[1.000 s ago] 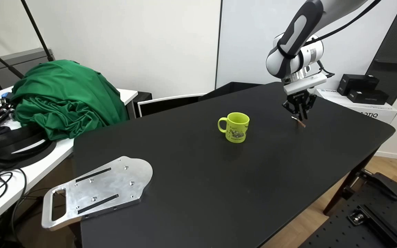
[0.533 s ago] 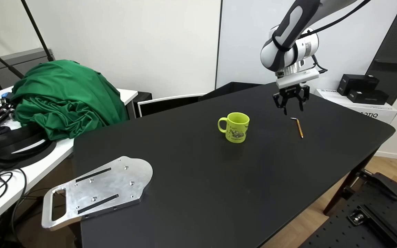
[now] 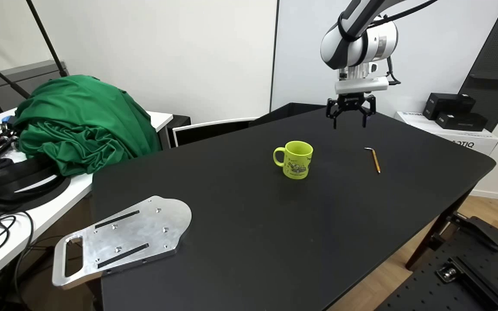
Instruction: Pull the Allen wrench out of the the yellow mug
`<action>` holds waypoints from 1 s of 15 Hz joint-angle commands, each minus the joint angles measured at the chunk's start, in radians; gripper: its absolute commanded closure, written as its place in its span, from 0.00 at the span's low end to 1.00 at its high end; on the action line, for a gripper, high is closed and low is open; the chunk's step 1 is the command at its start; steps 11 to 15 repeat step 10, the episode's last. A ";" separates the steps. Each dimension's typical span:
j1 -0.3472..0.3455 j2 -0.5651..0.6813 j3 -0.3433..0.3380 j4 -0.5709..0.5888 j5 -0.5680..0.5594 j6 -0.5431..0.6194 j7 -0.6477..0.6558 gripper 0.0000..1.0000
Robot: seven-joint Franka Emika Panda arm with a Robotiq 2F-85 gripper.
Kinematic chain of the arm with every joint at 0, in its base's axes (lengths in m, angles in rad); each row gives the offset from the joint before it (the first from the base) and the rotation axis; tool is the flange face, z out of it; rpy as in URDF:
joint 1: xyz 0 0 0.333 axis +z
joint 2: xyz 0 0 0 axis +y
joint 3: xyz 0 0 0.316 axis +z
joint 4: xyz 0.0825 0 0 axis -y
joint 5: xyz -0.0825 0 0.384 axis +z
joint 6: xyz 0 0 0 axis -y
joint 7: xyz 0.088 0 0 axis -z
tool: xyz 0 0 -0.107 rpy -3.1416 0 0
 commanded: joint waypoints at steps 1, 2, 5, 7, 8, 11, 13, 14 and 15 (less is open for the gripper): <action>0.000 -0.067 0.044 -0.051 0.038 0.062 -0.025 0.00; 0.001 -0.075 0.062 -0.060 0.056 0.071 -0.037 0.00; 0.005 -0.033 0.044 -0.016 0.029 0.045 -0.021 0.00; 0.001 -0.027 0.040 -0.014 0.029 0.044 -0.022 0.00; -0.001 -0.026 0.039 -0.014 0.029 0.044 -0.022 0.00; -0.001 -0.026 0.039 -0.014 0.029 0.044 -0.022 0.00; -0.001 -0.026 0.039 -0.014 0.029 0.044 -0.022 0.00; -0.001 -0.026 0.039 -0.014 0.029 0.044 -0.022 0.00; -0.001 -0.026 0.039 -0.014 0.029 0.044 -0.022 0.00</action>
